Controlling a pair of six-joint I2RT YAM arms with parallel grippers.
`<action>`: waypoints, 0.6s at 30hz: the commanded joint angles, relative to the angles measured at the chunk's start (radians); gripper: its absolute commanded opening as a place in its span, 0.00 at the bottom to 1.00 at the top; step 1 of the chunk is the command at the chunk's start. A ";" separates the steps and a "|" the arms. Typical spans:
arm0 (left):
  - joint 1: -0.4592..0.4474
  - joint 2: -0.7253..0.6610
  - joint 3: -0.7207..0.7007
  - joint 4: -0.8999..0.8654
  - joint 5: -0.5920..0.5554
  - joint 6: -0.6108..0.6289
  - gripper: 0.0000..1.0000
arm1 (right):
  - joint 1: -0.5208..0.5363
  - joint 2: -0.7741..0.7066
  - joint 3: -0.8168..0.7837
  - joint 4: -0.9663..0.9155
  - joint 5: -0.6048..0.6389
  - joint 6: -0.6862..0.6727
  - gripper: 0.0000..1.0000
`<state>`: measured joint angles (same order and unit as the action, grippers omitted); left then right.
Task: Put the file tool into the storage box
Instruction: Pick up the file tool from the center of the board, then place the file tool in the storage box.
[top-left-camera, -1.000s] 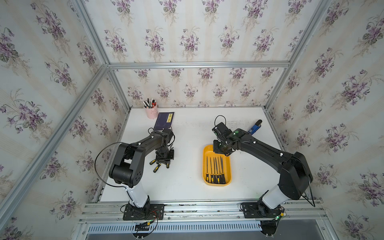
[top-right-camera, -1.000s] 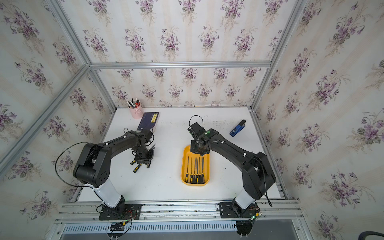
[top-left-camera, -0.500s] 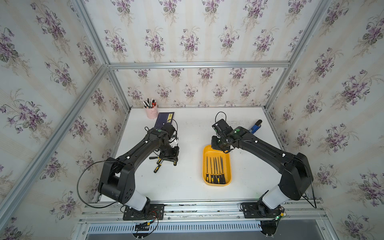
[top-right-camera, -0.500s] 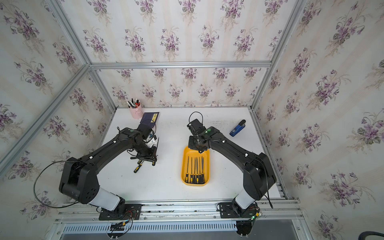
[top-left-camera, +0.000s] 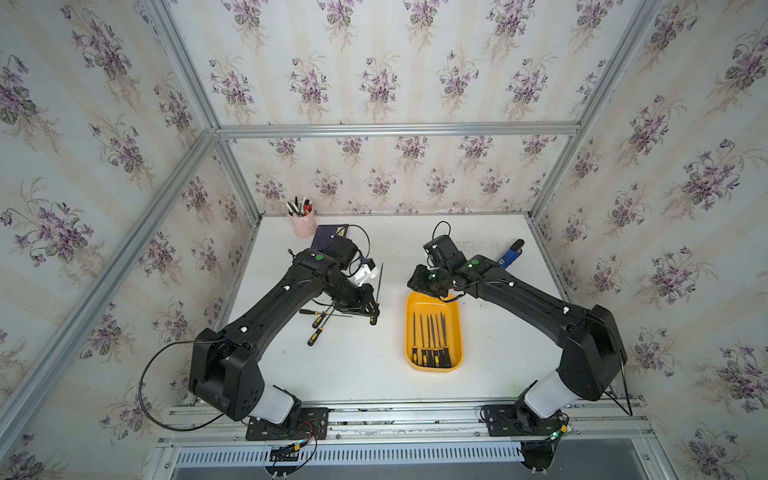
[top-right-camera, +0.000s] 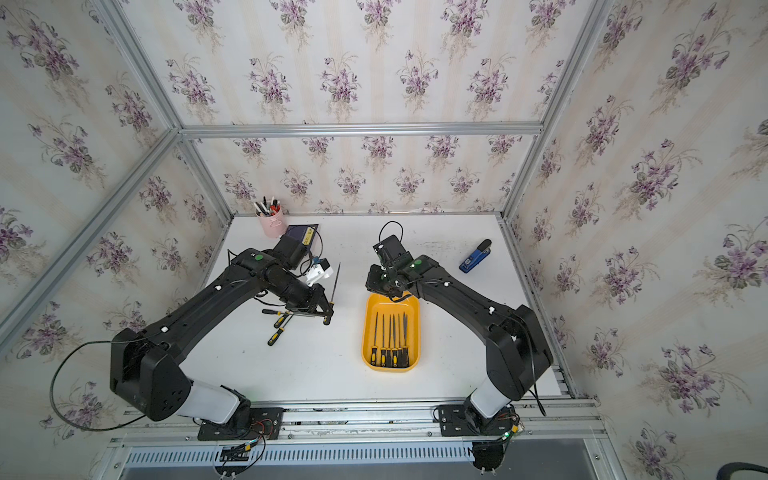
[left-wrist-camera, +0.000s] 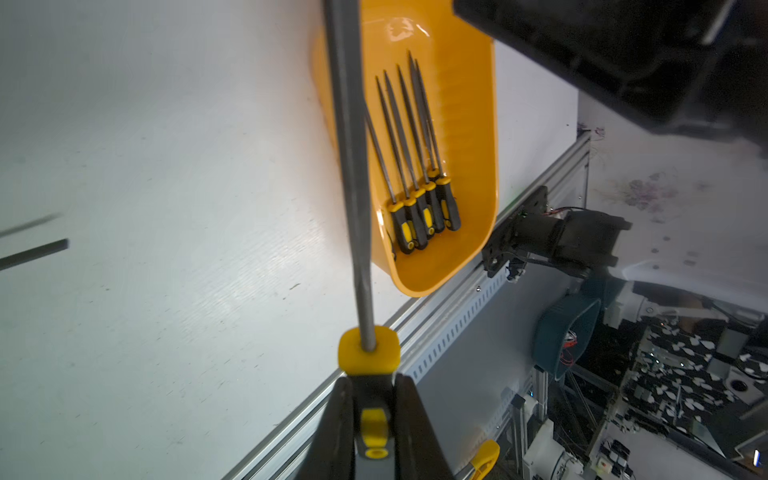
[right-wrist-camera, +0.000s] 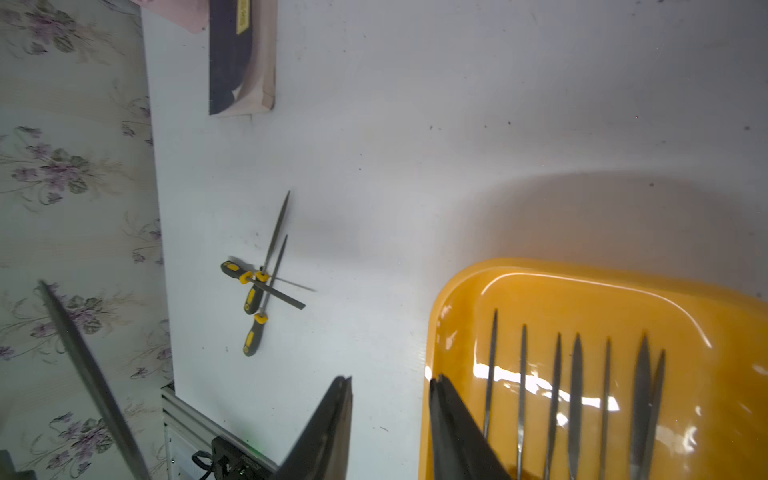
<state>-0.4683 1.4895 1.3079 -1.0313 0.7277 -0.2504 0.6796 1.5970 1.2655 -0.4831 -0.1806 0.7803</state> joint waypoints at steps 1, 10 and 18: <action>-0.031 0.011 0.024 0.002 0.067 0.025 0.00 | -0.002 -0.002 0.008 0.128 -0.040 0.041 0.38; -0.068 0.012 -0.003 0.034 0.042 -0.007 0.00 | -0.001 -0.012 0.014 0.148 -0.056 0.053 0.36; -0.073 0.024 -0.012 0.040 0.039 -0.007 0.01 | 0.000 -0.055 -0.027 0.178 -0.083 0.068 0.35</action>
<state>-0.5396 1.5101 1.2972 -1.0046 0.7628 -0.2592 0.6785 1.5524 1.2453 -0.3367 -0.2443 0.8379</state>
